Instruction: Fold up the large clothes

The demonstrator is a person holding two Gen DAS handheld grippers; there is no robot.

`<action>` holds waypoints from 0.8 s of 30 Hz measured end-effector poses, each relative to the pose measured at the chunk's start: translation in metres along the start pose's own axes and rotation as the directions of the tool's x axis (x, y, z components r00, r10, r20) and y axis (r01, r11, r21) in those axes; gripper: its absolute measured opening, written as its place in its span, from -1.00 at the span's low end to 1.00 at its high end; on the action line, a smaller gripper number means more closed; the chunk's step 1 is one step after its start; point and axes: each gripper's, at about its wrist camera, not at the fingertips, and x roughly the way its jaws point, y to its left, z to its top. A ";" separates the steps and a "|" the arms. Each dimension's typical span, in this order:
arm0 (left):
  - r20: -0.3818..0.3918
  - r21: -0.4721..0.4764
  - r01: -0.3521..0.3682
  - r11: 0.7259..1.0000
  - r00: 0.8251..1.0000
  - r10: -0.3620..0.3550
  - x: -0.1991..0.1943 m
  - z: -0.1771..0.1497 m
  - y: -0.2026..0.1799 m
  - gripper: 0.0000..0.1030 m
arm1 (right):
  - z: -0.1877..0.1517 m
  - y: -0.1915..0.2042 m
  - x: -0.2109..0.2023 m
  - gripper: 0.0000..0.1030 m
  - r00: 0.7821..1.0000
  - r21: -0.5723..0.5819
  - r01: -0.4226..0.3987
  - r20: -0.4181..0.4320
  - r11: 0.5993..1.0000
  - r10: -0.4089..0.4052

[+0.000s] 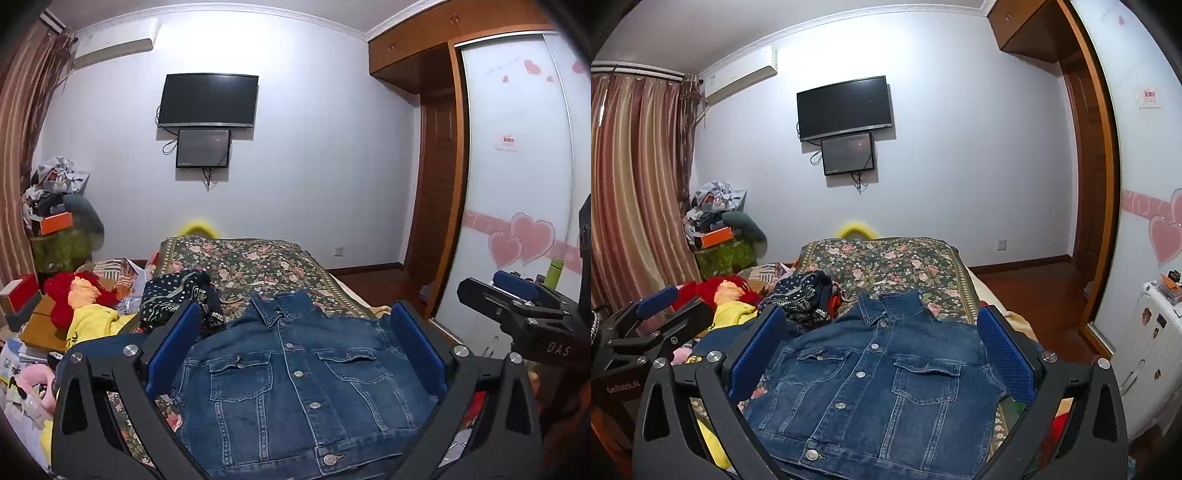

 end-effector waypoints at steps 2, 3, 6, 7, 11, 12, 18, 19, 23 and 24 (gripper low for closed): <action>0.000 0.002 -0.003 1.000 1.000 0.003 0.000 0.000 0.000 1.00 | -0.001 -0.001 0.000 1.00 1.000 -0.002 0.003 -0.001 1.000 -0.003; -0.001 0.001 -0.005 1.000 1.000 0.005 0.001 0.000 0.000 1.00 | -0.001 -0.001 0.000 1.00 1.000 -0.002 0.002 -0.001 1.000 -0.002; -0.003 -0.006 -0.009 1.000 1.000 0.009 0.002 0.000 0.001 1.00 | 0.002 0.005 -0.002 1.00 1.000 -0.002 0.001 -0.001 1.000 -0.001; -0.005 -0.007 -0.011 1.000 1.000 0.011 0.002 0.000 0.002 1.00 | 0.003 0.003 -0.002 1.00 1.000 0.002 -0.001 -0.003 1.000 0.001; -0.013 -0.005 0.019 1.000 1.000 -0.019 0.005 -0.004 0.004 1.00 | 0.001 0.004 -0.004 1.00 1.000 0.004 -0.002 -0.005 1.000 0.002; -0.015 -0.007 0.018 1.000 1.000 -0.018 0.005 -0.005 0.005 1.00 | 0.001 0.004 -0.005 1.00 1.000 0.004 -0.001 -0.007 1.000 0.001; -0.023 -0.015 0.013 1.000 1.000 -0.013 0.007 -0.005 0.009 1.00 | 0.000 0.000 0.001 1.00 1.000 0.014 -0.010 -0.015 1.000 0.010; -0.024 -0.014 0.012 1.000 1.000 -0.012 0.007 -0.004 0.007 1.00 | 0.000 -0.001 0.001 1.00 1.000 0.015 -0.010 -0.017 1.000 0.010; -0.029 -0.015 0.010 1.000 1.000 -0.011 0.006 -0.005 0.004 1.00 | -0.001 -0.001 0.001 1.00 1.000 0.018 -0.011 -0.019 1.000 0.012; -0.030 -0.015 0.010 1.000 0.999 -0.011 0.007 -0.005 0.003 1.00 | -0.001 0.000 0.002 1.00 1.000 0.017 -0.011 -0.019 1.000 0.011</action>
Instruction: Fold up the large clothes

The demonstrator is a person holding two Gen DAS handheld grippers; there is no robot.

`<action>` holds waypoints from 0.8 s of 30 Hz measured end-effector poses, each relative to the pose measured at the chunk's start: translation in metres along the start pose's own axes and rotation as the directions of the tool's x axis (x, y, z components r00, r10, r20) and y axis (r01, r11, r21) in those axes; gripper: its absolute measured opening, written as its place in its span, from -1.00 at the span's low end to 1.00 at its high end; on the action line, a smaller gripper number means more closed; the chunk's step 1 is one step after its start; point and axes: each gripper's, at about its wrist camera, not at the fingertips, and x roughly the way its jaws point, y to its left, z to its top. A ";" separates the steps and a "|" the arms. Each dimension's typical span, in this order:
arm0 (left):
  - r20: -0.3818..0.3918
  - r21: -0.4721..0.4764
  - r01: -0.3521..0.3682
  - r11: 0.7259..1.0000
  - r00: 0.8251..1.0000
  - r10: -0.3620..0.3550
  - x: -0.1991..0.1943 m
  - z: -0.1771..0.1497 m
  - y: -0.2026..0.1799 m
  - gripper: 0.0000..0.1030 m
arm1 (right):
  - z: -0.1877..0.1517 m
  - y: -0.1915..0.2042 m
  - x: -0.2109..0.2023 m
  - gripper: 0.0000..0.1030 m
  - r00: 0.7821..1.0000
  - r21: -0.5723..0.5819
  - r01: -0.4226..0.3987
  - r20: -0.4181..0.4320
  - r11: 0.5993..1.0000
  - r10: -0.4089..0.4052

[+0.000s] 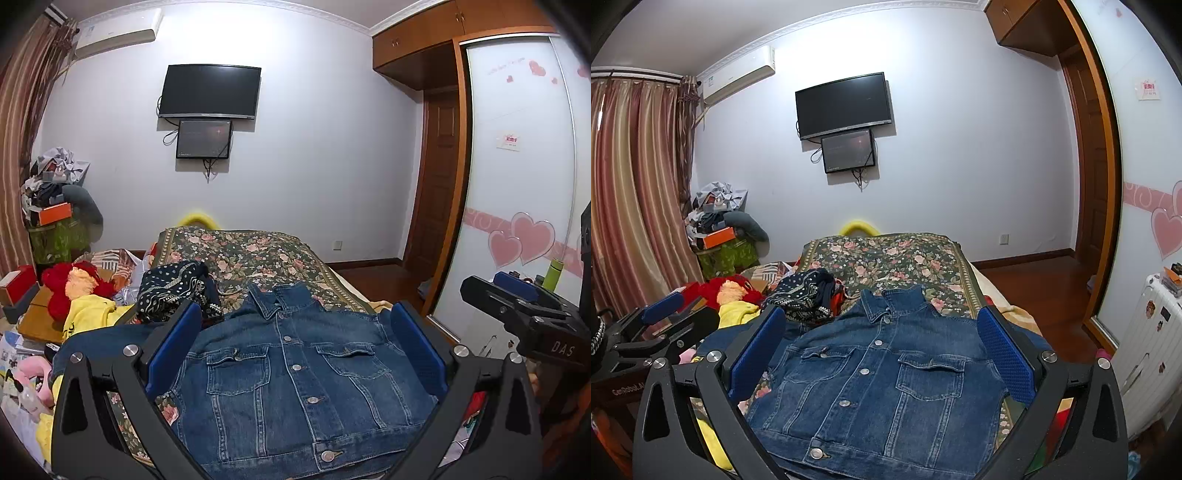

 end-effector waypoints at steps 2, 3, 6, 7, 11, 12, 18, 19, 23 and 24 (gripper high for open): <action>0.000 0.000 0.000 1.000 1.000 0.000 0.000 0.000 0.000 1.00 | 0.001 0.000 0.000 1.00 1.000 -0.001 0.002 -0.001 1.000 -0.002; -0.001 -0.001 0.001 1.000 1.000 -0.001 0.000 0.000 0.000 1.00 | 0.001 -0.001 0.001 1.00 1.000 0.000 0.002 -0.002 1.000 -0.002; -0.001 -0.001 0.000 1.000 1.000 0.000 0.000 0.000 -0.001 1.00 | 0.000 0.000 0.001 1.00 1.000 0.001 0.001 -0.004 1.000 -0.001; -0.002 -0.003 0.000 1.000 1.000 0.000 0.000 0.000 0.000 1.00 | 0.000 0.000 0.002 1.00 1.000 0.002 -0.001 -0.006 1.000 0.001; -0.005 -0.009 -0.005 1.000 1.000 0.005 0.002 0.001 0.001 1.00 | 0.001 -0.001 0.002 1.00 1.000 0.002 -0.003 -0.006 1.000 0.003; -0.006 -0.011 -0.007 1.000 1.000 0.007 0.002 0.001 0.001 1.00 | 0.001 -0.001 0.002 1.00 1.000 0.003 -0.002 -0.006 1.000 0.002; -0.006 -0.028 -0.015 0.999 1.000 0.015 0.003 0.000 0.006 1.00 | 0.001 -0.002 0.003 1.00 1.000 0.008 0.001 -0.010 1.000 -0.001; -0.007 -0.030 -0.016 0.999 1.000 0.015 0.003 0.000 0.007 1.00 | 0.001 -0.002 0.003 1.00 1.000 0.009 0.000 -0.010 1.000 0.000; -0.009 -0.033 -0.017 0.999 1.000 0.017 0.004 0.000 0.008 1.00 | 0.001 -0.003 0.004 1.00 1.000 0.011 -0.002 -0.012 1.000 0.002; -0.010 -0.034 -0.018 0.999 1.000 0.018 0.004 0.001 0.008 1.00 | 0.000 -0.003 0.005 1.00 1.000 0.011 -0.001 -0.013 1.000 0.001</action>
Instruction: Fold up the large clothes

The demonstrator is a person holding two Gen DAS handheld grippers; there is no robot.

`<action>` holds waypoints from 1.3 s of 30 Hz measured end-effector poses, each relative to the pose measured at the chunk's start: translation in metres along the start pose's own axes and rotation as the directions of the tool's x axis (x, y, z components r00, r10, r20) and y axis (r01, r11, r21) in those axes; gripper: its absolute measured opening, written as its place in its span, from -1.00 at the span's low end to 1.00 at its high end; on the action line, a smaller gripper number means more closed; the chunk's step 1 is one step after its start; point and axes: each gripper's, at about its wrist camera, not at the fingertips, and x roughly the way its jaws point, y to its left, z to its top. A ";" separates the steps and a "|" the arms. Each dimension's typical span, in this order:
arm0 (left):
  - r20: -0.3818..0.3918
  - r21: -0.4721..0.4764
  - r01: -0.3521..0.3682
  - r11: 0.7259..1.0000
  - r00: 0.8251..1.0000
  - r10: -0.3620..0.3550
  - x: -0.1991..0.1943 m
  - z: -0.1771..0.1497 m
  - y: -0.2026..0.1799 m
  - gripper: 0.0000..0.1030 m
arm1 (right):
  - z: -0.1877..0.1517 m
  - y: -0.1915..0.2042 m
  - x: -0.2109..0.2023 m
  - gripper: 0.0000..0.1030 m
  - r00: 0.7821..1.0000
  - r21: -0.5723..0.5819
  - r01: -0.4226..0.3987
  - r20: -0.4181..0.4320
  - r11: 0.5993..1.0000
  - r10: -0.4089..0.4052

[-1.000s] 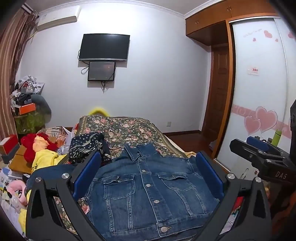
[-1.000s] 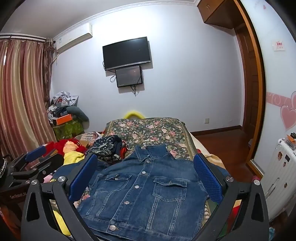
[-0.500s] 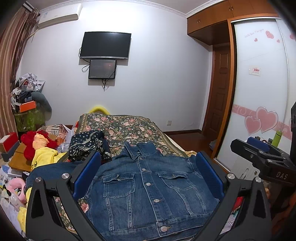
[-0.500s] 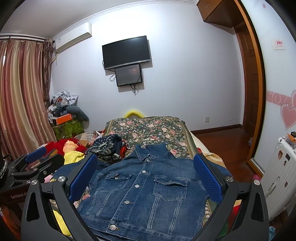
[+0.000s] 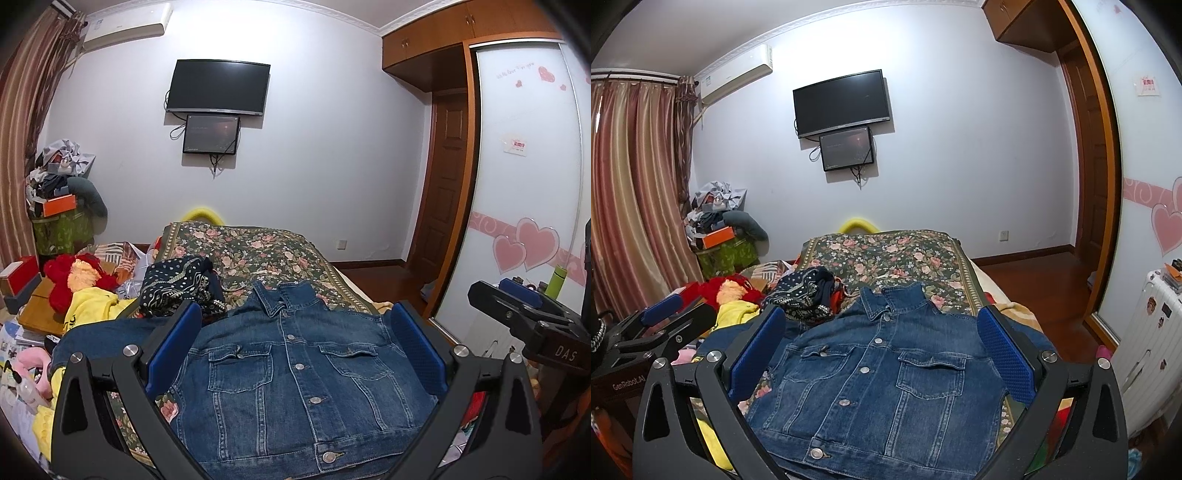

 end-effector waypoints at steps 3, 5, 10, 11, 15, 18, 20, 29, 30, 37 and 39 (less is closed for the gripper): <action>-0.005 -0.004 -0.002 1.000 1.000 0.002 0.001 0.000 -0.001 1.00 | 0.000 0.000 0.001 1.00 1.000 -0.002 -0.001 -0.002 1.000 0.001; -0.007 -0.005 -0.003 1.000 1.000 0.003 0.002 0.001 0.000 1.00 | -0.001 -0.001 0.001 1.00 1.000 -0.001 -0.001 -0.002 1.000 0.001; -0.008 -0.003 -0.002 1.000 1.000 0.002 0.003 0.001 0.000 1.00 | -0.001 -0.002 0.002 1.00 1.000 0.003 -0.001 -0.006 1.000 0.001; -0.009 -0.001 -0.003 1.000 1.000 0.003 0.003 0.001 0.000 1.00 | -0.001 -0.002 0.002 1.00 1.000 0.005 -0.002 -0.007 1.000 0.002; -0.015 0.000 -0.003 1.000 1.000 0.003 0.006 0.000 -0.001 1.00 | -0.002 -0.003 0.002 1.00 1.000 0.007 -0.002 -0.006 1.000 0.002; -0.015 0.000 -0.005 1.000 1.000 0.005 0.006 0.000 -0.001 1.00 | -0.002 -0.005 0.003 1.00 1.000 0.009 -0.002 -0.005 1.000 0.002; -0.017 0.000 -0.006 1.000 1.000 0.006 0.007 0.000 -0.002 1.00 | -0.003 -0.005 0.004 1.00 1.000 0.010 0.001 -0.009 1.000 -0.001; -0.016 -0.001 -0.012 1.000 1.000 0.012 0.009 -0.002 0.000 1.00 | -0.002 -0.007 0.006 1.00 1.000 0.017 0.003 -0.017 1.000 -0.003; -0.016 -0.001 -0.014 1.000 1.000 0.014 0.009 -0.002 0.001 1.00 | -0.002 -0.007 0.007 1.00 1.000 0.019 0.003 -0.020 1.000 -0.003; -0.030 -0.009 -0.023 1.000 0.999 0.023 0.013 -0.004 0.007 1.00 | -0.003 -0.009 0.014 1.00 0.999 0.029 0.009 -0.037 1.000 -0.008; -0.038 -0.010 -0.027 1.000 0.999 0.026 0.018 -0.004 0.009 1.00 | -0.002 -0.010 0.017 1.00 0.999 0.030 0.012 -0.045 0.999 -0.010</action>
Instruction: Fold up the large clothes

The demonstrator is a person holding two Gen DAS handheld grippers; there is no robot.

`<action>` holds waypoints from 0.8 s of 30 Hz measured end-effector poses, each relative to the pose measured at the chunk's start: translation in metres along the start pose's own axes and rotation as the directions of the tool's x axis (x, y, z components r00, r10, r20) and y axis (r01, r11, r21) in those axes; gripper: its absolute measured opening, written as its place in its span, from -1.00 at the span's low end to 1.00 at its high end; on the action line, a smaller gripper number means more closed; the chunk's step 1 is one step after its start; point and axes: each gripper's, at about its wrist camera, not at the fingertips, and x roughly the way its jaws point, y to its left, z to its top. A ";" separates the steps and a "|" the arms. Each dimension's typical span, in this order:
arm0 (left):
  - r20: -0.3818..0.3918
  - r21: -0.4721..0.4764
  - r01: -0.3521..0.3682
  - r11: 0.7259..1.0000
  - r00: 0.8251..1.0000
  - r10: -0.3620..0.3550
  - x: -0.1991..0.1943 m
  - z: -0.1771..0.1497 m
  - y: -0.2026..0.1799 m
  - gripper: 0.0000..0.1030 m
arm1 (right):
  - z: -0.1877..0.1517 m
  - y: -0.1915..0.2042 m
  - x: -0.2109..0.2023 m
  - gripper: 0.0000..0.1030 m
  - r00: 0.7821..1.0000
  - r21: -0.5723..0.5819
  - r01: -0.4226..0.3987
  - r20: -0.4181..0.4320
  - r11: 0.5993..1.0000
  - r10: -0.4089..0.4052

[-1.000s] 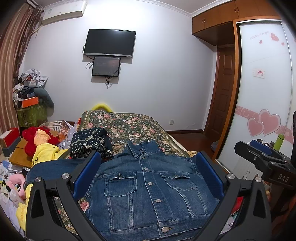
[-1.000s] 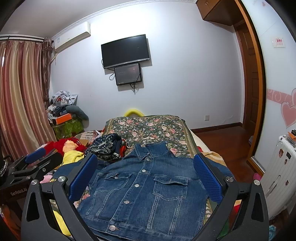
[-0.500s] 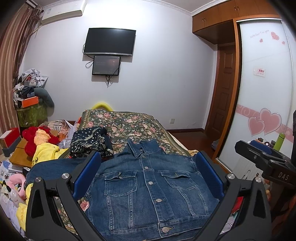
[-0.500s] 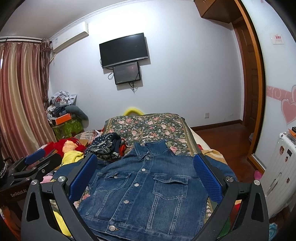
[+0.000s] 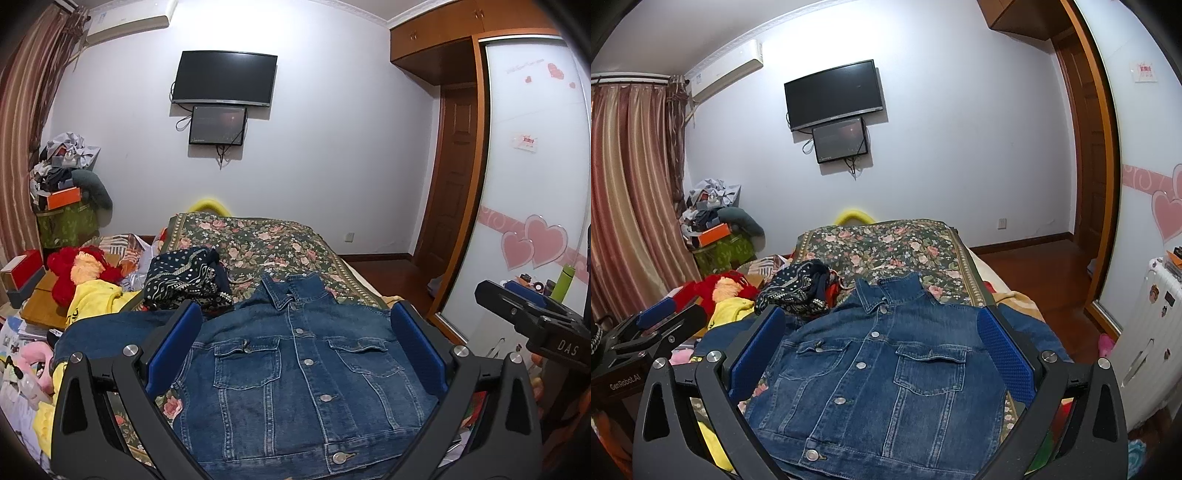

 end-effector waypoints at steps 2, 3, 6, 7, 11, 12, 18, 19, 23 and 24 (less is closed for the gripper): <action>-0.007 -0.002 -0.007 1.000 1.000 0.007 0.006 0.000 0.004 1.00 | 0.000 0.001 0.004 1.00 1.000 0.000 0.004 -0.011 1.000 -0.004; -0.011 -0.005 -0.010 1.000 1.000 0.010 0.009 0.000 0.006 1.00 | 0.000 0.001 0.007 1.00 1.000 -0.001 0.007 -0.017 1.000 -0.007; -0.027 -0.021 -0.018 1.000 0.999 0.017 0.019 0.001 0.017 1.00 | 0.000 0.003 0.016 1.00 0.999 -0.002 0.011 -0.034 1.000 -0.012; -0.033 -0.027 -0.021 0.999 0.999 0.021 0.023 0.001 0.021 1.00 | 0.001 0.003 0.020 1.00 0.999 -0.004 0.011 -0.043 1.000 -0.012; -0.063 -0.043 -0.056 0.998 0.997 0.053 0.041 0.000 0.040 1.00 | 0.002 0.006 0.038 1.00 0.997 -0.017 0.009 -0.072 1.000 -0.011; -0.069 -0.046 -0.067 0.997 0.996 0.063 0.044 -0.001 0.045 1.00 | 0.002 0.007 0.043 1.00 0.997 -0.021 0.009 -0.082 1.000 -0.010; -0.135 -0.115 -0.174 0.978 0.978 0.158 0.076 -0.008 0.094 1.00 | 0.000 0.011 0.085 1.00 0.989 -0.046 0.009 -0.148 0.999 -0.015; -0.150 -0.125 -0.193 0.973 0.973 0.174 0.081 -0.010 0.105 1.00 | 0.000 0.011 0.092 1.00 0.987 -0.047 0.009 -0.163 0.999 -0.016; -0.214 -0.174 -0.290 0.941 0.944 0.252 0.101 -0.025 0.150 1.00 | -0.004 0.013 0.121 1.00 0.977 -0.059 0.019 -0.213 0.998 -0.031; -0.230 -0.186 -0.306 0.934 0.937 0.261 0.105 -0.029 0.161 1.00 | -0.005 0.014 0.129 1.00 0.974 -0.063 0.034 -0.222 0.997 -0.047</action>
